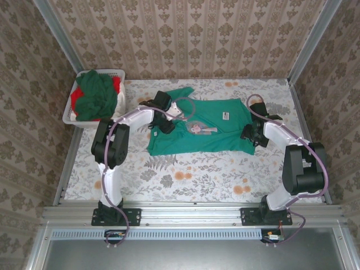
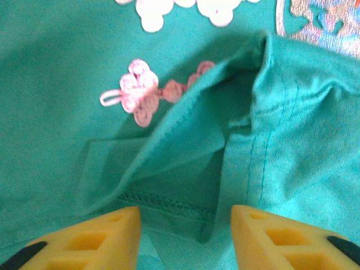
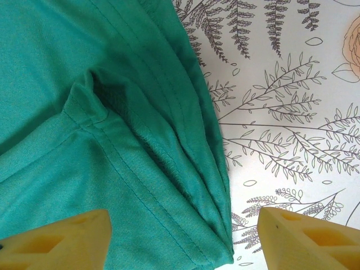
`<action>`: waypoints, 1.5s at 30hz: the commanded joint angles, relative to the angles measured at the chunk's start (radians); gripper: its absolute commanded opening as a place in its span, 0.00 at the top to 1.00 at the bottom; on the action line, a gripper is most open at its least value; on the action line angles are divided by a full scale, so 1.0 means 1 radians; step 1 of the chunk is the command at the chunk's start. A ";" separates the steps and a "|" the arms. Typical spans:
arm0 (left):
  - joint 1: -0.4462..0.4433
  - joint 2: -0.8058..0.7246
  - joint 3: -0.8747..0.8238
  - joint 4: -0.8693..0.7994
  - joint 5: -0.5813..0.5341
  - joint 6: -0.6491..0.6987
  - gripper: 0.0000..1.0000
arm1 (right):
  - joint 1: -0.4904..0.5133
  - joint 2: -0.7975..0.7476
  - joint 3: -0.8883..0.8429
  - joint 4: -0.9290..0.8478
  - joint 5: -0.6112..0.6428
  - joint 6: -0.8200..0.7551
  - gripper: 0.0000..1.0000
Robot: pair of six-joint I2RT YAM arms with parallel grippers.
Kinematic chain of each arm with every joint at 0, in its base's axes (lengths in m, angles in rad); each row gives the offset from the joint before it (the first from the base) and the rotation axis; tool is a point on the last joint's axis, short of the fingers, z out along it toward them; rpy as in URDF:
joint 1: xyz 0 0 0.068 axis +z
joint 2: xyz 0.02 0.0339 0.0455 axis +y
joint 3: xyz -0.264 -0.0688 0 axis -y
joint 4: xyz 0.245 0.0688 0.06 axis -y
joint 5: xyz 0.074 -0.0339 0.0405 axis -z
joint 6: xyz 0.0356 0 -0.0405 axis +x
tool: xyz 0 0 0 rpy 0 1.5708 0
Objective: Fold and stack the t-shirts
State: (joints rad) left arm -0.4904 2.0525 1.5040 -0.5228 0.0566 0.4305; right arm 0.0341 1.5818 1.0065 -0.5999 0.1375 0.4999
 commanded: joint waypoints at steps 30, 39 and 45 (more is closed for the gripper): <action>-0.011 0.140 0.209 -0.302 0.076 0.132 0.46 | -0.011 0.015 -0.002 0.004 0.014 -0.031 0.28; -0.014 0.159 0.230 -0.291 0.024 0.147 0.77 | -0.017 -0.030 0.010 -0.025 0.028 -0.033 0.28; -0.021 0.192 0.351 -0.326 -0.011 0.190 0.90 | -0.017 -0.046 0.008 -0.028 0.023 -0.031 0.28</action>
State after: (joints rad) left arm -0.5045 2.2238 1.7885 -0.8093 0.0700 0.5816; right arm 0.0212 1.5623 1.0065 -0.5941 0.1459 0.4740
